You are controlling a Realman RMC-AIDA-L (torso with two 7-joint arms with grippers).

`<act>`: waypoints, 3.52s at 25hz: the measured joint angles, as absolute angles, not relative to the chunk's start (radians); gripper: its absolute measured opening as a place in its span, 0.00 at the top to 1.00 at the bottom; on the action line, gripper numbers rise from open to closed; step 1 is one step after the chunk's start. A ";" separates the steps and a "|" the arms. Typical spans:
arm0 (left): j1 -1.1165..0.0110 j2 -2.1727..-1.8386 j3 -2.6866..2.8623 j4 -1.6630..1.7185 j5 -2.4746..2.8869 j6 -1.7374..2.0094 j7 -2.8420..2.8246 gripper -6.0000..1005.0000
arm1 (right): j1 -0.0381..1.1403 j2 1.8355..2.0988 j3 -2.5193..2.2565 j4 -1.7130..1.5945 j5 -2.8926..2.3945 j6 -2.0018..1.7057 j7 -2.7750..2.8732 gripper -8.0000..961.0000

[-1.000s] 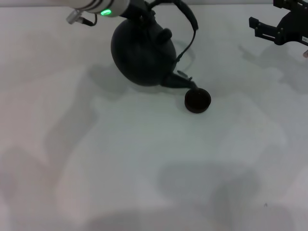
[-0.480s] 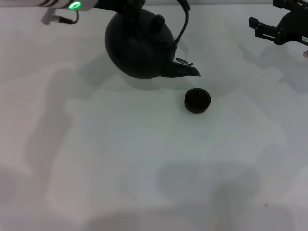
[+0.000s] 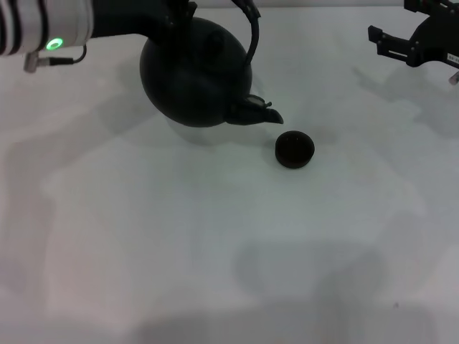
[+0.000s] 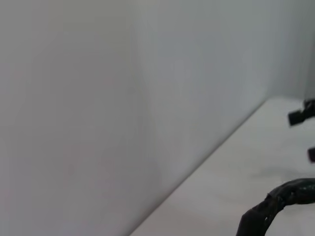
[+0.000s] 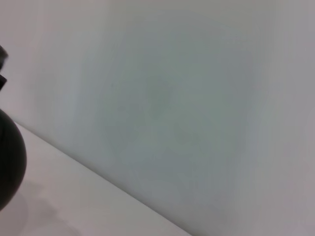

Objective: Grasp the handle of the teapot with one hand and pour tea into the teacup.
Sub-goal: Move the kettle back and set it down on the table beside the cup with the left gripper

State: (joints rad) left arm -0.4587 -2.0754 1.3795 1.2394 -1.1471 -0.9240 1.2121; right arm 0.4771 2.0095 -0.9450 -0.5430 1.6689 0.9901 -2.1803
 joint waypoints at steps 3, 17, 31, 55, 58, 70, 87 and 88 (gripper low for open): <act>-0.430 -2.075 1.353 1.191 -1.281 -0.930 1.349 0.87 | 0.475 2.009 -0.945 -0.543 1.668 0.992 -2.174 0.10; -0.386 -2.077 1.231 0.902 -1.646 -1.040 1.657 0.87 | 0.469 2.004 -0.958 -0.549 1.661 0.994 -2.153 0.10; -0.351 -2.078 1.231 0.685 -1.793 -1.072 1.932 0.87 | 0.470 2.006 -0.970 -0.547 1.652 0.993 -2.153 0.10; -0.304 -2.074 1.228 0.425 -2.071 -1.187 2.434 0.87 | 0.470 2.008 -1.013 -0.543 1.652 0.982 -2.136 0.10; -0.314 -2.072 1.220 0.398 -2.073 -1.192 2.440 0.87 | 0.470 2.009 -1.021 -0.543 1.652 0.982 -2.135 0.10; -0.321 -2.075 1.206 0.336 -2.130 -1.205 2.561 0.88 | 0.466 2.011 -1.023 -0.543 1.652 0.982 -2.131 0.10; -0.322 -2.079 1.206 0.304 -2.204 -1.196 2.622 0.88 | 0.466 2.011 -1.023 -0.541 1.652 0.970 -2.131 0.10; -0.323 -2.079 1.206 0.304 -2.204 -1.193 2.622 0.88 | 0.466 2.011 -1.023 -0.541 1.652 0.970 -2.131 0.10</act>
